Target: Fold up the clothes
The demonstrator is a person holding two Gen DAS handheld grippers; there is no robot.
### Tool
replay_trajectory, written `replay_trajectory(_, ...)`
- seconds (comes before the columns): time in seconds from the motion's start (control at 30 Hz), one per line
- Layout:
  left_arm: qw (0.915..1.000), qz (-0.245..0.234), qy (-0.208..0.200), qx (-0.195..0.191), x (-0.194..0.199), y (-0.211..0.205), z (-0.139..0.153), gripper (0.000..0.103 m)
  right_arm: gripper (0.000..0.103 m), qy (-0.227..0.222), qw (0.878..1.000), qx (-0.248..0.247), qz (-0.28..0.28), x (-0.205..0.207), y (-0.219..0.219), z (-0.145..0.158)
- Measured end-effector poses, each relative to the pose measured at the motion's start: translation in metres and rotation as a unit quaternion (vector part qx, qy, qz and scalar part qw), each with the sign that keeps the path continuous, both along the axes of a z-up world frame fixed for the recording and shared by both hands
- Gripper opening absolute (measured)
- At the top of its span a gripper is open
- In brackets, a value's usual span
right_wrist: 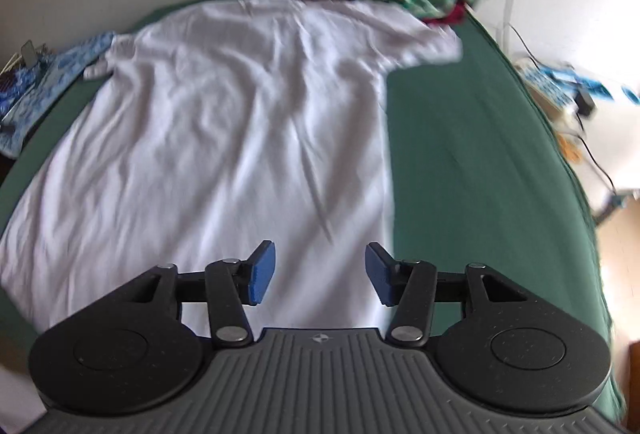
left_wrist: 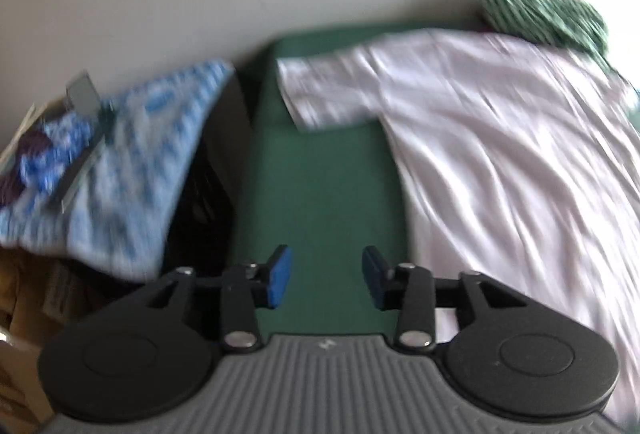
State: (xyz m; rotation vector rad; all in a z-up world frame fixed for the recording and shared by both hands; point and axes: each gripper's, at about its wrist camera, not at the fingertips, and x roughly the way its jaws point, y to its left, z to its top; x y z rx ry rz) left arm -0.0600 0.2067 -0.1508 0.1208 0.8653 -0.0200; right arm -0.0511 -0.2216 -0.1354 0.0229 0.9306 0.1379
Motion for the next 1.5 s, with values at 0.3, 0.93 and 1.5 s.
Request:
replay_trajectory(0.3, 0.9932, 0.075, 0.031, -0.084, -0.083, -0.011, -0.037, 0.065, 0.057, 0.02, 0.994, 0.106, -0.012, -0.048, -0.045, -0.026)
replay_trajectory(0.93, 0.9945, 0.018, 0.028, -0.099, -0.08, -0.043, -0.03, 0.001, 0.005, -0.059, 0.991, 0.107, -0.045, -0.069, -0.04, 0.011)
replay_trajectory(1.5, 0.9953, -0.073, 0.028, -0.057, -0.098, -0.018, -0.038, 0.052, 0.041, -0.074, 0.981, -0.174, 0.031, -0.122, 0.011, -0.028)
